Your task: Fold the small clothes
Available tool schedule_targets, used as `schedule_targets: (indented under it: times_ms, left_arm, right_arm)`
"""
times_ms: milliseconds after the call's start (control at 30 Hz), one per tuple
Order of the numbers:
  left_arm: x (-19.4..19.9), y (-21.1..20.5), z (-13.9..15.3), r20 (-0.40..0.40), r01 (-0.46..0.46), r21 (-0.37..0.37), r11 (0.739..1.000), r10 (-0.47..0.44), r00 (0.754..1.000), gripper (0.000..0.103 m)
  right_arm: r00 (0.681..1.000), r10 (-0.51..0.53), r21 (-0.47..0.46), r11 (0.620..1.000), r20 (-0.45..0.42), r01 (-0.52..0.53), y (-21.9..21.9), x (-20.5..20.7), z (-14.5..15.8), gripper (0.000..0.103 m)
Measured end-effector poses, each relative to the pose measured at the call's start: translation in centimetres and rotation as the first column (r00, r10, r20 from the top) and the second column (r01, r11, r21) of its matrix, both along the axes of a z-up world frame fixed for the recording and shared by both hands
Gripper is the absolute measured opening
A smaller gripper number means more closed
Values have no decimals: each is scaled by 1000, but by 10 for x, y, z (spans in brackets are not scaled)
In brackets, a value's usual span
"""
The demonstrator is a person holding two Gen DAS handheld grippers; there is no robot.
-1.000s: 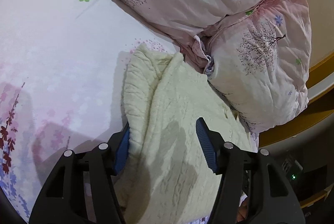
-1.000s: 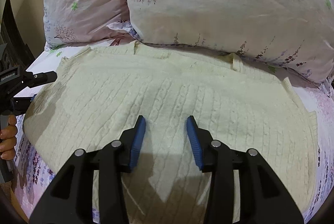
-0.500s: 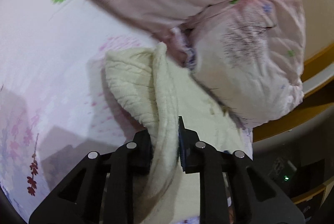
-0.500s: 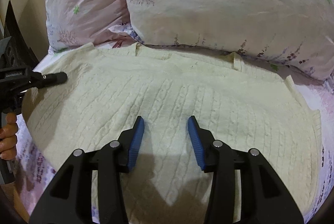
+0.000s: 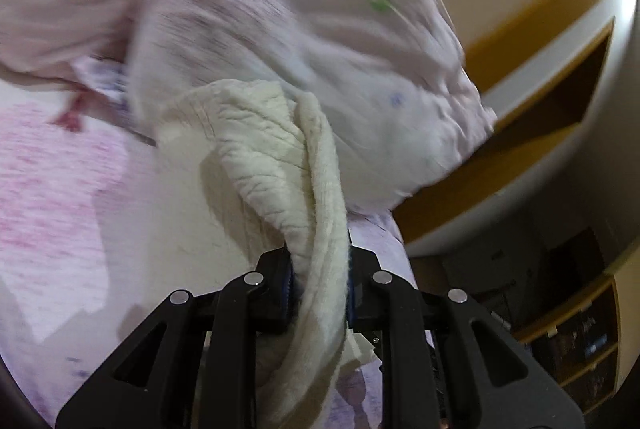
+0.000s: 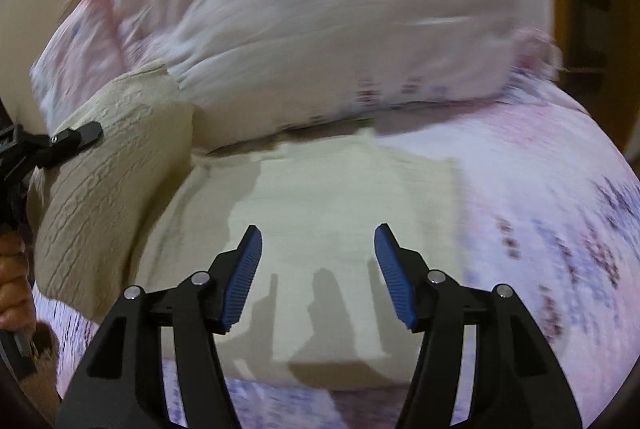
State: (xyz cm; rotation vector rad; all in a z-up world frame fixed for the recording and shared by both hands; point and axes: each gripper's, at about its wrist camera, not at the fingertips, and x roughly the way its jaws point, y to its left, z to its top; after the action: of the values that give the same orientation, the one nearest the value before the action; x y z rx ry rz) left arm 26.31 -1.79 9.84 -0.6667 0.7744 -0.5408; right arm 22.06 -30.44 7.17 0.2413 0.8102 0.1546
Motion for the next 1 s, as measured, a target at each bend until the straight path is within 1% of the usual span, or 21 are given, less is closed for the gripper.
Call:
schedule_targets:
  times_ms: [67, 133, 233, 300, 367, 433, 467, 500, 533, 600, 633, 700, 733, 767, 800, 833, 867, 933, 1000]
  left_arm:
    - [5, -29, -2, -3, 31, 3, 999, -31, 1000, 18]
    - [8, -53, -5, 2, 47, 24, 999, -47, 999, 18]
    - [13, -95, -17, -9, 69, 83, 994, -68, 998, 18]
    - [18, -121, -31, -43, 106, 137, 985, -101, 994, 19]
    - [22, -152, -48, -97, 192, 171, 966, -177, 979, 24]
    - [22, -175, -58, -138, 288, 178, 941, -266, 954, 32]
    - [18, -182, -58, -139, 337, 168, 927, -316, 939, 36]
    - [13, -185, -55, -119, 365, 161, 917, -349, 930, 49]
    - [5, -181, -46, -77, 369, 177, 912, -361, 929, 64]
    - [-5, -164, -30, -9, 325, 201, 924, -330, 944, 71]
    - [-10, -146, -22, 23, 285, 197, 938, -295, 955, 74]
    - [-14, -113, -16, 35, 207, 193, 959, -218, 975, 75]
    - [-15, -94, -16, 29, 156, 200, 967, -164, 986, 75]
    - [-15, -80, -18, 19, 110, 219, 969, -117, 993, 75]
    - [-13, -67, -20, 3, 68, 244, 967, -71, 997, 75]
    - [-10, -54, -28, -31, 27, 277, 961, -19, 999, 76]
    - [-7, -46, -34, -56, 7, 286, 958, 9, 998, 76]
    - [0, -29, -55, -132, -16, 277, 961, 55, 990, 76]
    - [2, -26, -69, -184, -13, 260, 965, 62, 981, 76]
  right_arm:
    - [999, -51, 11, 999, 1, 51, -22, -7, -1, 59]
    - [995, -101, 20, 995, 3, 101, -42, -12, -1, 59]
    - [987, -160, 30, 987, 5, 160, -63, -18, -3, 59]
    - [982, -190, 32, 981, 3, 190, -72, -22, -4, 59]
    - [976, -217, 29, 976, -8, 217, -80, -21, -7, 59]
    - [972, -232, 44, 972, -28, 233, -89, -20, -11, 59]
    - [972, -233, 56, 970, -34, 235, -92, -19, -11, 59]
    - [972, -232, 74, 969, -38, 234, -94, -18, -11, 59]
    - [973, -229, 96, 968, -39, 232, -99, -16, -9, 59]
    - [976, -215, 136, 966, -43, 219, -104, -13, -6, 59]
    - [980, -193, 176, 964, -45, 198, -106, -9, -4, 59]
    - [987, -150, 234, 959, -53, 158, -104, -6, -2, 59]
    - [991, -119, 261, 956, -64, 132, -102, -2, -2, 59]
    - [993, -78, 288, 952, -84, 99, -98, 7, -4, 59]
    - [994, -62, 297, 951, -93, 87, -95, 13, -6, 59]
    - [993, -42, 298, 952, -112, 74, -90, 22, -10, 59]
    - [991, -35, 292, 954, -131, 72, -86, 29, -14, 58]
    - [987, -18, 303, 951, -162, 67, -81, 41, -22, 58]
    - [981, 3, 328, 942, -196, 62, -75, 53, -32, 53]
